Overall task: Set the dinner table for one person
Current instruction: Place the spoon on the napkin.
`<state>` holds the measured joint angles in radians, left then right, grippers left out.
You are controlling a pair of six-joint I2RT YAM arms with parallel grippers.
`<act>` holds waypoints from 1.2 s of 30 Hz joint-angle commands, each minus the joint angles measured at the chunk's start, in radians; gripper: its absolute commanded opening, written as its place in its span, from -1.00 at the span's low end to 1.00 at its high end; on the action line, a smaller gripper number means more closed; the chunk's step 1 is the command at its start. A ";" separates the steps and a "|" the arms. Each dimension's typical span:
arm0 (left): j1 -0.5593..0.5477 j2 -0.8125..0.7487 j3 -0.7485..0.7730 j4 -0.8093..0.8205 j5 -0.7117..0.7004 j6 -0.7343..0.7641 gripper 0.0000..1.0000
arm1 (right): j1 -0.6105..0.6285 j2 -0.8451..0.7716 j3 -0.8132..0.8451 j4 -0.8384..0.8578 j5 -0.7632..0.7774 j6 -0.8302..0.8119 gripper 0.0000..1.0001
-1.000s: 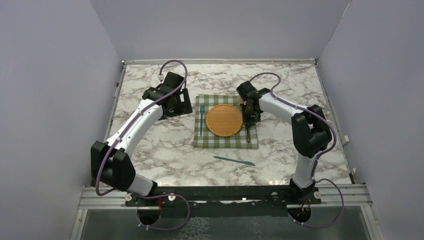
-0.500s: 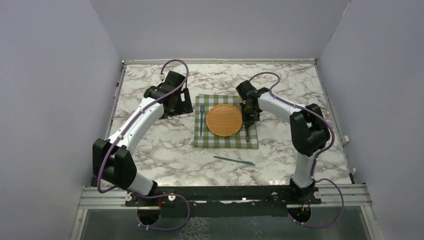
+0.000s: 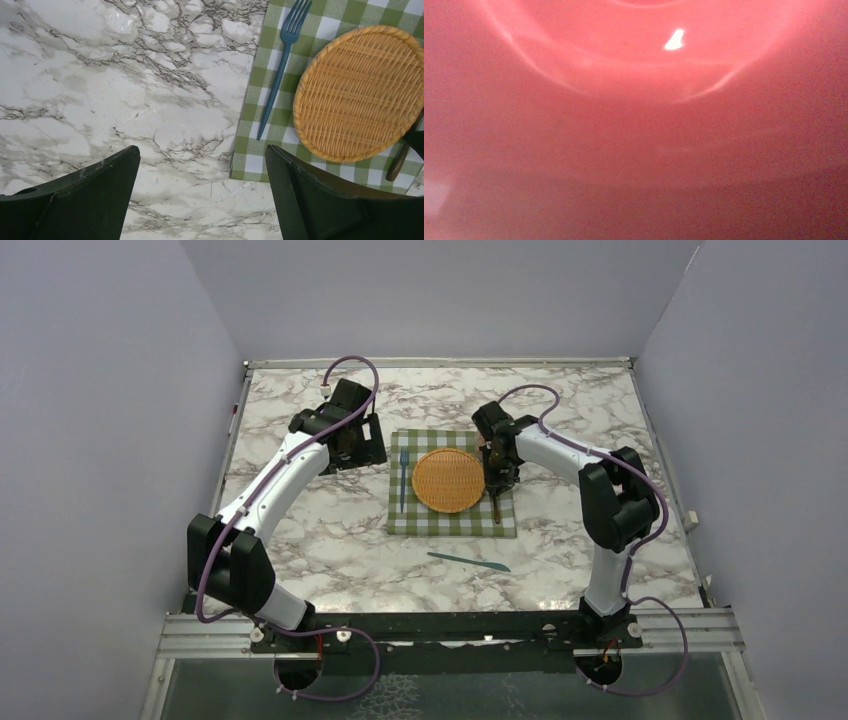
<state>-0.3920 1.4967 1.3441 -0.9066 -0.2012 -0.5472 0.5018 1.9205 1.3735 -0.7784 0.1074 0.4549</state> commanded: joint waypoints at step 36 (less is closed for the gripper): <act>0.008 0.013 0.026 0.005 0.008 0.010 0.98 | -0.004 0.036 -0.021 0.019 0.037 0.015 -0.93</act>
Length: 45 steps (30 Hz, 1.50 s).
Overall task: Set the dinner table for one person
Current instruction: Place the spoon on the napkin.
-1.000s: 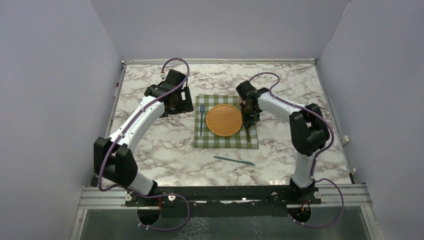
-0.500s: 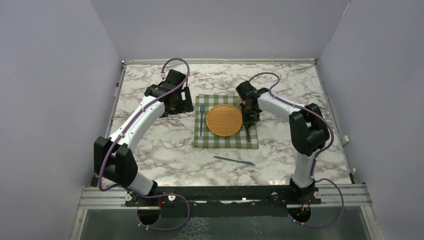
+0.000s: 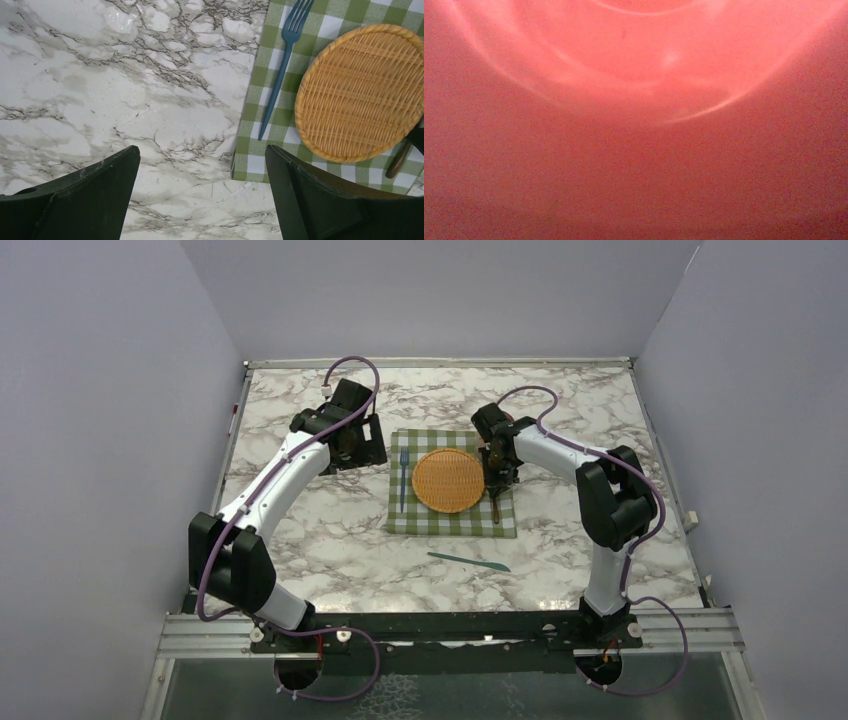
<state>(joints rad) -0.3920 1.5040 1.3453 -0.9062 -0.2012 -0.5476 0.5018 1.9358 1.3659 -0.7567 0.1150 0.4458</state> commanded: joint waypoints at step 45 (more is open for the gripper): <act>0.007 0.048 0.041 0.023 0.027 0.023 0.98 | -0.005 -0.039 0.072 -0.097 0.079 0.060 -0.48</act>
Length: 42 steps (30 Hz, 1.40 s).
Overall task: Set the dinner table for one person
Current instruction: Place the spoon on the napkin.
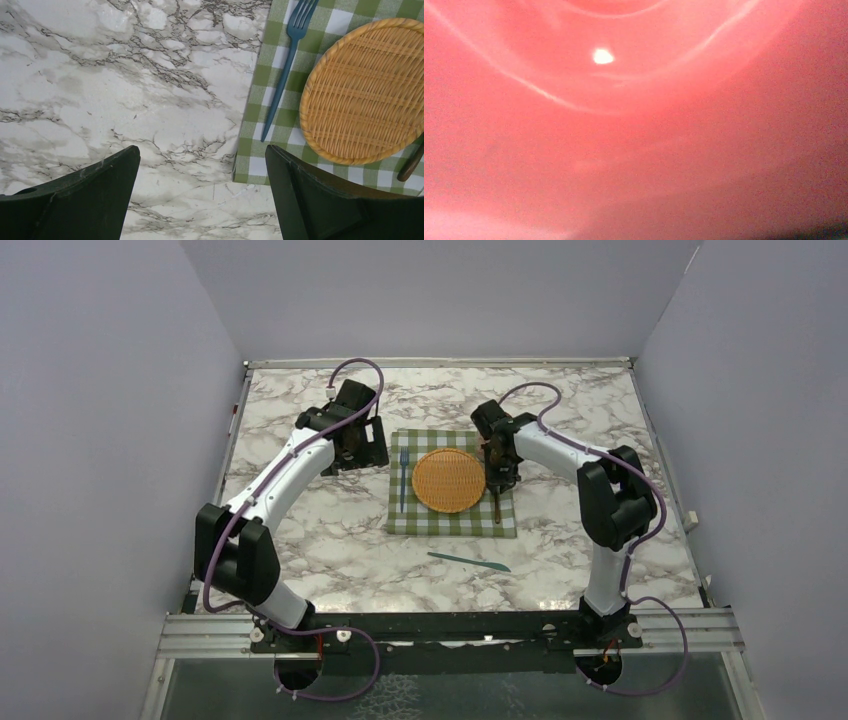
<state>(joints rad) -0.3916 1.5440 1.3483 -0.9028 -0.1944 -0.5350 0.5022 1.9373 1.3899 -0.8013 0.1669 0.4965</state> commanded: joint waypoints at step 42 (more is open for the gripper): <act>-0.029 0.279 0.365 0.253 0.263 0.092 0.88 | -0.126 0.105 0.516 -0.079 0.129 -0.141 -0.41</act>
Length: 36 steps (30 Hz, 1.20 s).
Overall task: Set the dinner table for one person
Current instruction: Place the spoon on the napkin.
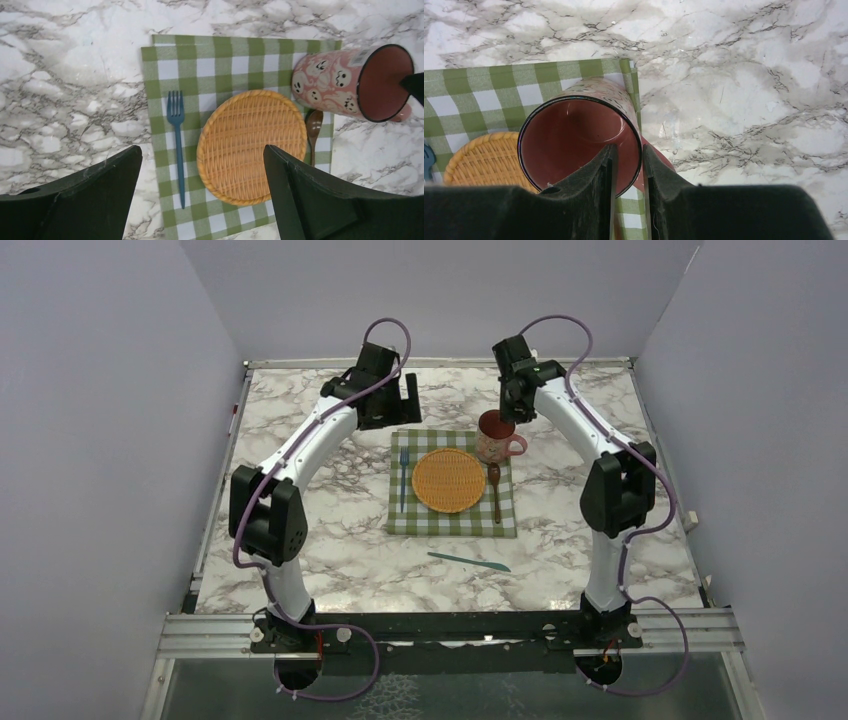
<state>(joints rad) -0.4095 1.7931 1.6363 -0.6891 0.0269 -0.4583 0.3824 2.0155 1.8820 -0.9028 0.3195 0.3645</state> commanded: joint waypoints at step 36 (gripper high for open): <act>-0.017 0.019 0.059 0.016 0.012 0.035 0.87 | -0.029 0.114 0.050 0.096 0.000 -0.034 -0.99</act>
<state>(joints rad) -0.4210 1.8259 1.6920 -0.6788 0.0444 -0.4324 0.3599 2.1036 1.8973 -0.8673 0.2756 0.3382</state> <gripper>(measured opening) 0.940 0.135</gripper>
